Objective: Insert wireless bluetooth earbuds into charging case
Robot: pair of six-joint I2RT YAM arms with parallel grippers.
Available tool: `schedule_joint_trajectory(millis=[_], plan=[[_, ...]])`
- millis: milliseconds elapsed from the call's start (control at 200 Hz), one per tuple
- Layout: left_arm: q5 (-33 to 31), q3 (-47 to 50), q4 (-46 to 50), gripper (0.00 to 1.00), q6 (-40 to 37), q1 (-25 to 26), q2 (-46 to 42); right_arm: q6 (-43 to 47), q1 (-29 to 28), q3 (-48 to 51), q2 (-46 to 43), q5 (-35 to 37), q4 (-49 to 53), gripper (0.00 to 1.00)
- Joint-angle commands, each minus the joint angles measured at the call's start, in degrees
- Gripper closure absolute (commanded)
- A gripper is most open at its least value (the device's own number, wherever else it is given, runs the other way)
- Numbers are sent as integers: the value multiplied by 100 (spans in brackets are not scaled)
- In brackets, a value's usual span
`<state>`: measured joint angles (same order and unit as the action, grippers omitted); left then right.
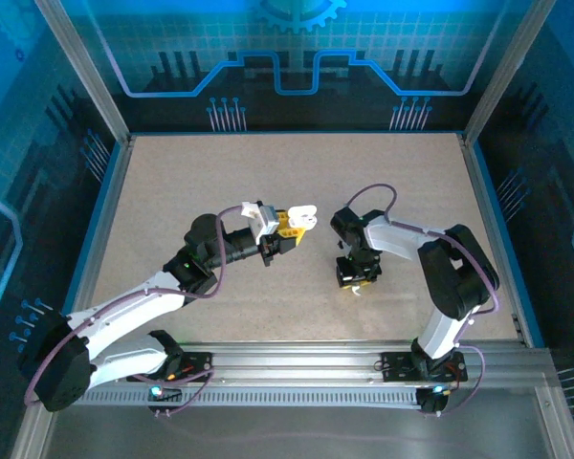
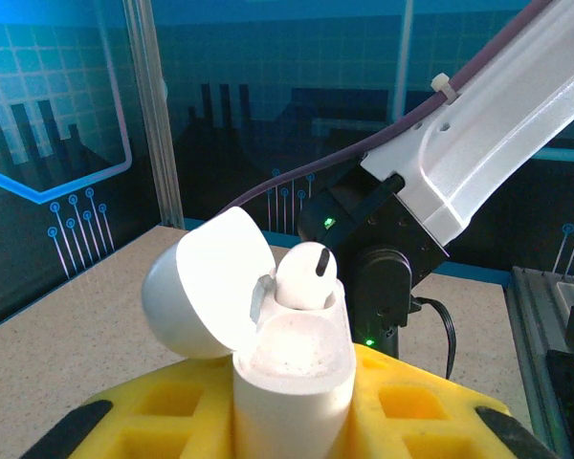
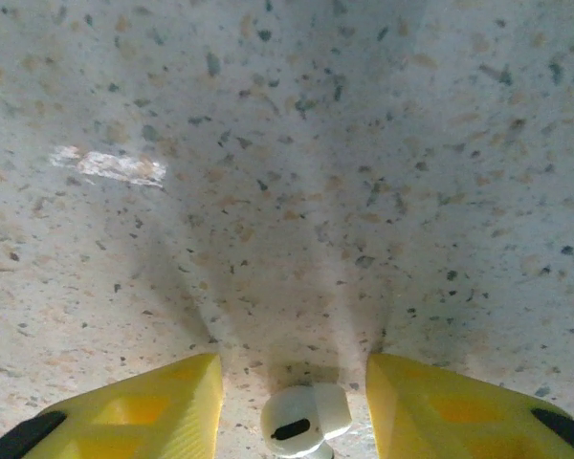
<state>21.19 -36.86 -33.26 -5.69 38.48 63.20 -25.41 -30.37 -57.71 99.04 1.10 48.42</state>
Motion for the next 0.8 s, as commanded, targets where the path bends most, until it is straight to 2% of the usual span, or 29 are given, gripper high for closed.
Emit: schedule_joint_trajectory(millis=[0, 795], plan=[[-103, -49, -32, 73, 75, 51, -121, -16, -87, -51, 122, -127, 219, 56], [-80, -141, 16, 73, 99, 53, -21, -218, -104, 103, -4, -107, 371, 70]])
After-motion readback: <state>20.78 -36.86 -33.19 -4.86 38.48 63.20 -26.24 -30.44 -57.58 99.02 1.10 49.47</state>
